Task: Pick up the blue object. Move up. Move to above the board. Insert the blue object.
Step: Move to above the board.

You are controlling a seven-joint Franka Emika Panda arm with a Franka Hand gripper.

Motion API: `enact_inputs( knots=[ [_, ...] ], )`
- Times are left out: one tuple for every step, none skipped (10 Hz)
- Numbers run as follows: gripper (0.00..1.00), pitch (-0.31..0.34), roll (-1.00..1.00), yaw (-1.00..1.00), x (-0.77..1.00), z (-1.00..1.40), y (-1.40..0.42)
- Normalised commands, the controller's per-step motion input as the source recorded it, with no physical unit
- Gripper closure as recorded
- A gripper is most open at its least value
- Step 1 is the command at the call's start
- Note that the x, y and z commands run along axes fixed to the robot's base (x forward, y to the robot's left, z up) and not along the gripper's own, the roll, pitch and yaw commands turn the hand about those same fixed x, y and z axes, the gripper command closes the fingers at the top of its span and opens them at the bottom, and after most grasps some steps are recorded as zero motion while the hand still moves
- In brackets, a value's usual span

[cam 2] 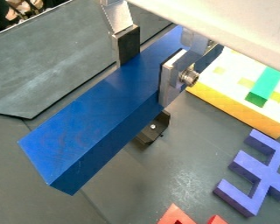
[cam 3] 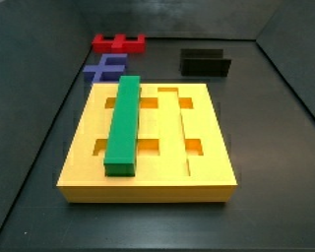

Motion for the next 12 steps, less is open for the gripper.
enact_inputs(
  knots=[
    [1.00,0.444,-0.01,-0.03,-0.15,0.17,-1.40],
    [1.00,0.436,0.00,-0.02,-0.16,0.16,-1.40],
    [1.00,0.274,0.06,0.00,-0.16,0.16,-1.40],
    [1.00,0.174,0.00,0.00,-0.16,0.16,-1.40],
    [1.00,0.086,0.01,0.01,-0.16,0.16,-1.40],
    [1.00,0.030,0.00,0.01,-0.16,0.17,-1.40],
    [1.00,0.027,-0.01,0.01,-0.16,0.17,-1.40],
    [1.00,0.019,0.00,0.01,-0.16,0.17,-1.40],
    [1.00,0.025,-0.01,0.01,-0.16,0.18,-1.40],
    [1.00,0.040,0.01,0.00,-0.14,0.20,-1.40],
    [1.00,0.062,0.00,0.01,-0.11,0.22,-1.40],
    [1.00,0.091,0.01,0.01,-0.04,0.12,-0.72]
  ],
)
